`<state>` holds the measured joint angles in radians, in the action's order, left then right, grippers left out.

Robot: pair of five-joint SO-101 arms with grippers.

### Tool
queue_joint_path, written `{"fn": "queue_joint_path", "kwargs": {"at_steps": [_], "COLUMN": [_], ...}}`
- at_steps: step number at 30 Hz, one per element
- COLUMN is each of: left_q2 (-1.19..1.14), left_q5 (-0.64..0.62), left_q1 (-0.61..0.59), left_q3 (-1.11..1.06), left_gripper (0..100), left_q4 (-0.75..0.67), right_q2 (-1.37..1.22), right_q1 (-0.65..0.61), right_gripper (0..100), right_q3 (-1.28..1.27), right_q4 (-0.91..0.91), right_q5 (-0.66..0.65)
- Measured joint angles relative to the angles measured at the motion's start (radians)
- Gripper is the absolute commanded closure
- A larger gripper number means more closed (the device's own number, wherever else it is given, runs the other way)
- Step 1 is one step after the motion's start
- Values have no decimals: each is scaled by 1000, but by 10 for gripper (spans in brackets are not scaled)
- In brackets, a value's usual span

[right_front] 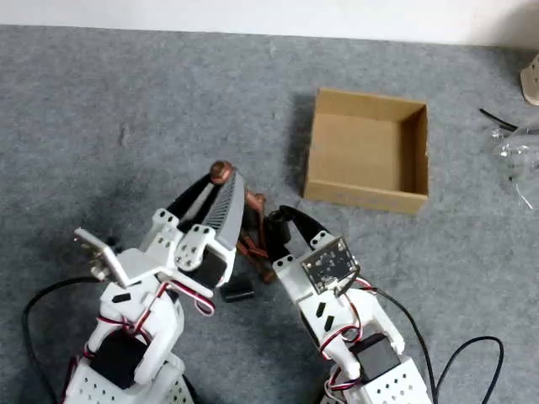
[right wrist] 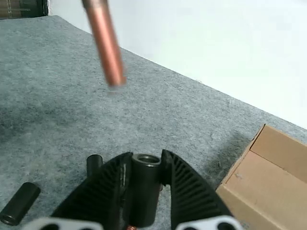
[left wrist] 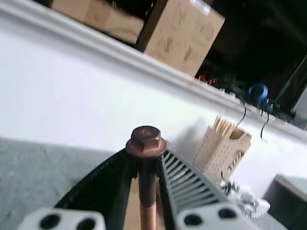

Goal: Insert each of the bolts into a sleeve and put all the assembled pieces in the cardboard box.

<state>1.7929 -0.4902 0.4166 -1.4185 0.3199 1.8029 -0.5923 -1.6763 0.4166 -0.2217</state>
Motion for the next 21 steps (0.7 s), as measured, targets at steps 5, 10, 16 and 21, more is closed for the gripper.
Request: {"fn": "queue_joint_path", "kwargs": {"at_steps": [5,10,16,21], "left_q2": [0,0,-2,-2], "left_q5": [0,-2,2,2], "left_q1": [46,41,41,43], "left_q3": [0,-78,-152,-152], "left_gripper": [994,994,994,994], "left_q4": [80,29,-37,-44], "right_q2": [0,0,0,0], "right_q1": [0,0,2,-2], "right_gripper": [995,995,995,995], "right_q3": [0,0,0,0], "right_q4": [0,0,0,0], "right_q5": [-5,-6,-91,-100]}}
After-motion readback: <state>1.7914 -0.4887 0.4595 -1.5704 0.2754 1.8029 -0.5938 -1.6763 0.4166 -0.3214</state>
